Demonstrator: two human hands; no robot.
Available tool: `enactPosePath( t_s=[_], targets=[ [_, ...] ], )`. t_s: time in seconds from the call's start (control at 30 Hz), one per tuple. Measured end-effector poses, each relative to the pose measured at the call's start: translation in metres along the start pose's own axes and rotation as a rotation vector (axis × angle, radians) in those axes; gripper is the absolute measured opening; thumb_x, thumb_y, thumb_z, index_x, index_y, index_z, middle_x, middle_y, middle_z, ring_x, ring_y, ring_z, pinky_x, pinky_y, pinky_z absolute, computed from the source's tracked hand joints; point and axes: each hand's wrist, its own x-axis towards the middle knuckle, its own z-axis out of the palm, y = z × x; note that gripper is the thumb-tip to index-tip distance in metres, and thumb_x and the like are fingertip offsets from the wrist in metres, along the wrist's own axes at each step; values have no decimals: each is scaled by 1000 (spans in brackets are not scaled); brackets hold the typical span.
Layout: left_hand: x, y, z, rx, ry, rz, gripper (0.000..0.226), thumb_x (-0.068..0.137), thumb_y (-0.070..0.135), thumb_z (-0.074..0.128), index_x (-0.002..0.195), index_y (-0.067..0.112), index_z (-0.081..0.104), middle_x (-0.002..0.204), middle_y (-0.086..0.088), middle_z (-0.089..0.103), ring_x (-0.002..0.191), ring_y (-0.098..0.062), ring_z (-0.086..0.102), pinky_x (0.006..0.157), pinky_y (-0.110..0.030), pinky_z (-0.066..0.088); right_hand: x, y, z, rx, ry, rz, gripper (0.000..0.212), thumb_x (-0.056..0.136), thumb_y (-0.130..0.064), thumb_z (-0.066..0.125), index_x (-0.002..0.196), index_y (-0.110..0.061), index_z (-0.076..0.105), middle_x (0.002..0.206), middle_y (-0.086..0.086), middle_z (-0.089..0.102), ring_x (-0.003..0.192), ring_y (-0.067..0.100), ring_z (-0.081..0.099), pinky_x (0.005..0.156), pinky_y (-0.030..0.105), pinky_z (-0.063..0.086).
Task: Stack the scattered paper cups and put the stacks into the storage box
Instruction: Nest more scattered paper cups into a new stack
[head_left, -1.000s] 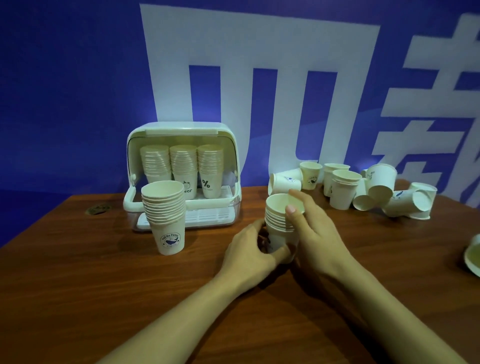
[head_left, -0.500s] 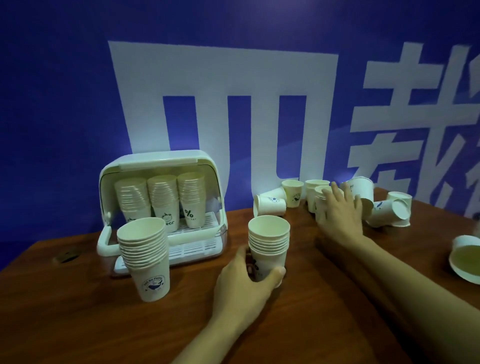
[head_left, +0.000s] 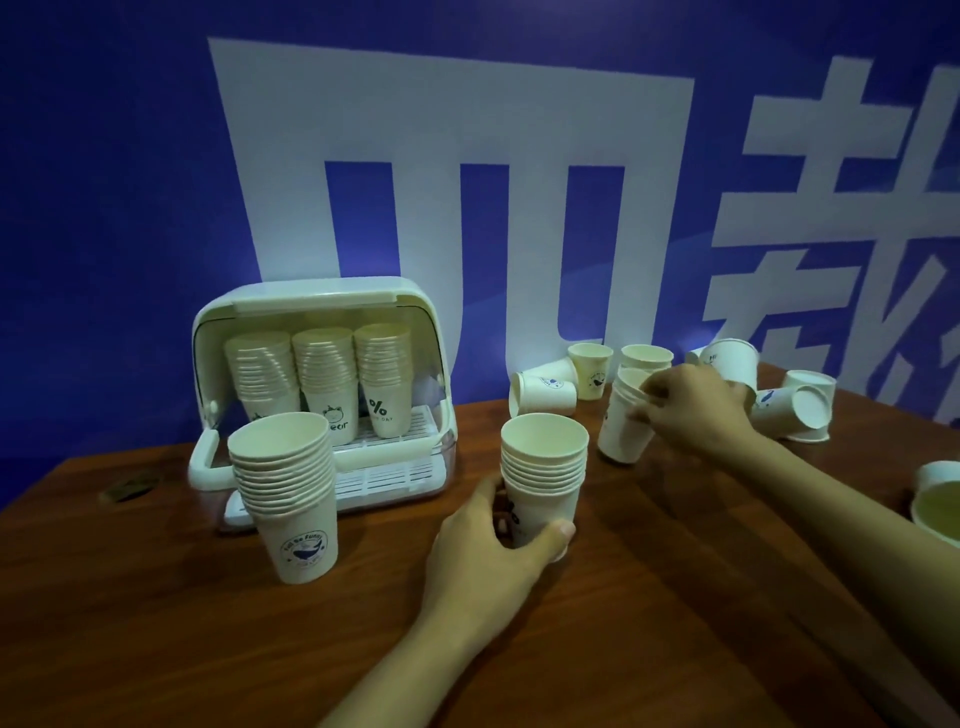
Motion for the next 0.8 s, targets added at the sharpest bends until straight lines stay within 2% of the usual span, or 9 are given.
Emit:
enactPosePath(
  t_s=[0.07,0.17,0.23,0.3,0.4,0.5,0.63,0.8],
  targets=[
    [0,0,0,9,-8,-5,73,76,65,82,140,41,57,127,22,70,114,-2,66,100,-33,58,-9,-1,-5,76,-11,13,24,81,-44,80,77,-21,73,80,-1,69,84,22,62,82,51,53],
    [-1,1,-1,8,-13,-3,71,77,62,83,140,40,58,128,21,70,115,-3,66,99,-31,57,-17,-6,-9,128,37,33,37,71,-55,84,66,-26,61,74,-6,62,84,21,59,80,51,52],
    [-2,1,-1,6,-17,0,70,78,60,84,140,39,59,128,22,70,114,-1,65,99,-29,57,-20,-9,-9,170,57,29,42,68,-65,80,66,-31,56,76,-5,63,85,22,59,81,51,52],
    [-2,2,-1,-1,-21,1,68,79,59,84,139,39,59,126,22,70,113,-1,66,97,-25,56,-24,-11,-3,253,101,10,46,73,-74,67,68,-28,62,76,-6,66,83,21,62,80,53,53],
    [-1,0,-1,-8,-24,1,69,79,60,83,141,40,58,126,23,70,114,1,65,98,-26,57,-31,-16,7,299,144,-37,42,93,-56,58,77,-20,72,80,-4,69,87,23,63,86,62,50],
    [0,-1,-1,-7,-30,10,72,79,62,82,142,41,57,130,23,69,117,1,64,101,-31,58,-34,-22,2,288,199,-77,29,99,-39,58,83,-20,73,91,-1,69,102,28,60,97,68,40],
    [0,-3,0,-9,-30,23,71,80,61,82,143,40,57,131,21,69,118,-2,65,101,-30,57,-40,-31,-11,341,388,-207,27,98,-31,58,95,-12,77,100,6,75,120,35,58,98,69,39],
    [0,-4,1,0,-1,43,80,68,75,73,139,40,58,126,21,71,111,-1,67,98,-34,59,-46,-39,-15,286,490,-413,37,97,-35,50,99,-7,73,105,11,74,119,38,59,89,67,47]
  ],
)
